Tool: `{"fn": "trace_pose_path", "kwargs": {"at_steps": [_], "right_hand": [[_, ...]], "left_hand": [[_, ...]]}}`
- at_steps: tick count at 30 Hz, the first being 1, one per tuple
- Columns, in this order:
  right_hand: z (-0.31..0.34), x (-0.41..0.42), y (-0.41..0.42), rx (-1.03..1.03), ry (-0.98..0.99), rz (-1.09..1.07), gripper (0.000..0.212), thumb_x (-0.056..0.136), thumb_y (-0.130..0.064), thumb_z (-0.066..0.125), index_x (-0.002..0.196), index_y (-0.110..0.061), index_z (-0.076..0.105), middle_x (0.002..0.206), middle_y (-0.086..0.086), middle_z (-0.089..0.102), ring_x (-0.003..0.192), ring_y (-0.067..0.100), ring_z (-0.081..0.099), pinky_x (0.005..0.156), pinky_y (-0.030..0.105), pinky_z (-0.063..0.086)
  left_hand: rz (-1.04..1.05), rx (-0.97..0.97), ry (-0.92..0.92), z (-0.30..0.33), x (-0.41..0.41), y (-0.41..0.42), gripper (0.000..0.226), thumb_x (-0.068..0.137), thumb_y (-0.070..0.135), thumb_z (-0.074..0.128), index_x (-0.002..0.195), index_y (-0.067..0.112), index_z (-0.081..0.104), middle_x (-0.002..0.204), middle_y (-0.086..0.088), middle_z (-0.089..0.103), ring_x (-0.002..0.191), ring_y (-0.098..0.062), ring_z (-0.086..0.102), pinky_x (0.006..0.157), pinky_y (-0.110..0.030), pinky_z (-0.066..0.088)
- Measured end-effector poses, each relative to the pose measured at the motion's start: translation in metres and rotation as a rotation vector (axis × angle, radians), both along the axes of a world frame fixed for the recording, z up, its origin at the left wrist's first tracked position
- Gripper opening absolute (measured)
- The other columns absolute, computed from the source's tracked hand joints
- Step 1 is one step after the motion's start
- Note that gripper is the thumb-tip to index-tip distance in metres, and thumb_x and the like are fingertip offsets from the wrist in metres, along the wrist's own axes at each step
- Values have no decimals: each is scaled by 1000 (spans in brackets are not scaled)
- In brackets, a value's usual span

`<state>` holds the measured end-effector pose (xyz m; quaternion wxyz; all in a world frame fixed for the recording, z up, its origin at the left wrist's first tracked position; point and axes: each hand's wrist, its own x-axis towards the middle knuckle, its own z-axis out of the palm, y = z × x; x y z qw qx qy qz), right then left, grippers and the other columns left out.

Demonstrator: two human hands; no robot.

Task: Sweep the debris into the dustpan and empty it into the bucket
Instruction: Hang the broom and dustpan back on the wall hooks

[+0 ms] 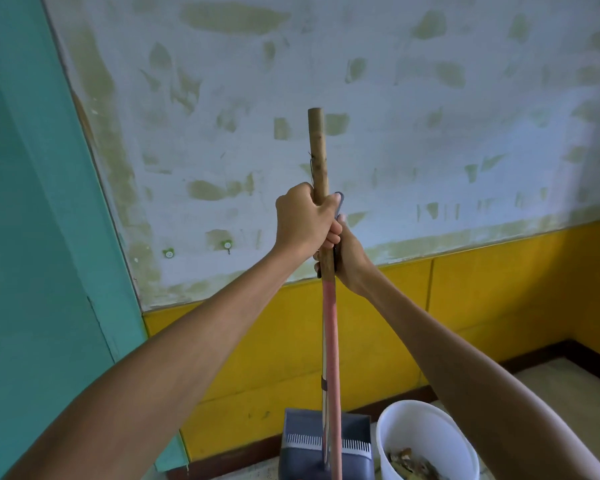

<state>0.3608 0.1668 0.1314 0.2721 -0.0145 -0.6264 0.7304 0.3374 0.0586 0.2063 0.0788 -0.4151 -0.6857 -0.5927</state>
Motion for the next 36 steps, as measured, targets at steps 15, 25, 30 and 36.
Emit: {"fn": "trace_pose_path", "kwargs": {"at_steps": [15, 25, 30, 36], "right_hand": [[-2, 10, -3, 241, 50, 175, 46, 79, -7, 38, 122, -19, 51, 104, 4, 65, 102, 25, 62, 87, 46, 47], [-23, -15, -25, 638, 4, 49, 116, 66, -12, 87, 129, -68, 6, 106, 25, 50, 72, 20, 56, 60, 44, 56], [-39, -39, -21, 608, 52, -68, 118, 65, -16, 86, 128, -71, 4, 76, -5, 57, 56, 14, 56, 50, 32, 54], [-38, -49, -17, 617, 63, -101, 117, 65, -24, 87, 131, -66, 1, 67, -16, 52, 53, 8, 55, 50, 21, 49]], "left_hand": [[108, 85, 134, 11, -28, -10, 36, 93, 27, 63, 62, 13, 52, 44, -1, 64, 29, -11, 58, 34, -22, 48], [165, 99, 178, -5, -52, -14, 36, 92, 29, 63, 65, 7, 54, 44, -2, 62, 32, -10, 59, 40, -30, 54], [256, 158, 237, 12, -58, -9, 38, 89, 32, 61, 60, 10, 48, 50, -9, 63, 40, -19, 61, 47, -36, 52], [311, 195, 261, 23, -67, -1, 39, 87, 29, 61, 57, 11, 44, 50, -11, 60, 43, -21, 56, 42, -26, 42]]}}
